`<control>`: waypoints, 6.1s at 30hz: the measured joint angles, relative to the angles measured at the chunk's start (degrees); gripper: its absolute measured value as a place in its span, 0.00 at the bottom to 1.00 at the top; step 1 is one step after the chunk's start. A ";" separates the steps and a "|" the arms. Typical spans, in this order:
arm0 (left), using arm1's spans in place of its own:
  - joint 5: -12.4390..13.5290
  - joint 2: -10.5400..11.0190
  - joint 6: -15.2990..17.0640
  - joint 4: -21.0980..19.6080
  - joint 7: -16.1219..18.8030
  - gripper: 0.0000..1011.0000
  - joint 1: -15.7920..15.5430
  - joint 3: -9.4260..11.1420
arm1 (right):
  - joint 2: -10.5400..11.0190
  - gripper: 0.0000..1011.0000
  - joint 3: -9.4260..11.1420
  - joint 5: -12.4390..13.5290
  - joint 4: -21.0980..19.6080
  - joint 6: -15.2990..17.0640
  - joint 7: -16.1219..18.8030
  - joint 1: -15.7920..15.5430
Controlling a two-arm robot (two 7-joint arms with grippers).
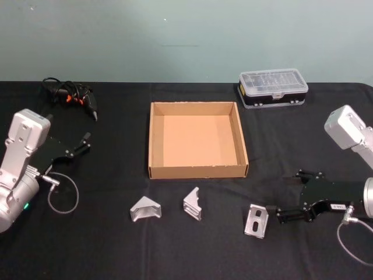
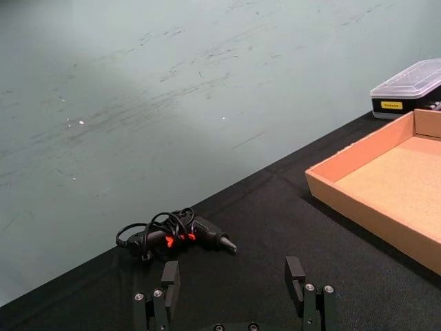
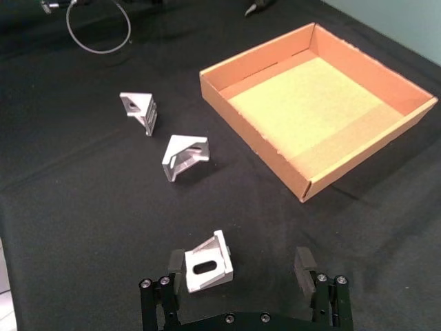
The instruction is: Use one hand to pick up the angle iron from the table and place it into the box.
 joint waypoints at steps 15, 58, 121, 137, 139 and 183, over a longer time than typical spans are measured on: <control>0.00 0.00 0.00 0.00 0.00 0.99 0.00 0.00 | -2.13 0.99 -5.03 -1.76 3.02 0.72 0.85 3.18; 0.00 0.00 0.00 0.00 0.00 0.99 0.00 0.00 | -4.38 0.99 -8.42 -4.84 7.29 -0.66 1.70 4.87; 0.00 0.00 0.00 0.00 0.00 0.99 0.00 0.00 | -10.63 0.12 -0.45 -6.54 1.03 -6.05 -9.34 0.22; 0.00 0.00 0.00 0.00 0.00 0.99 0.00 0.00 | -18.65 0.12 -0.43 -10.77 7.91 -5.62 -11.78 6.00; 0.00 0.00 0.00 0.00 0.00 0.99 0.00 0.00 | -19.64 0.12 -0.70 -11.27 9.10 -5.56 -11.86 6.88; 0.00 0.00 0.00 0.00 0.00 0.99 0.00 0.00 | -34.16 0.14 -4.55 -21.93 35.86 -6.24 -9.09 21.06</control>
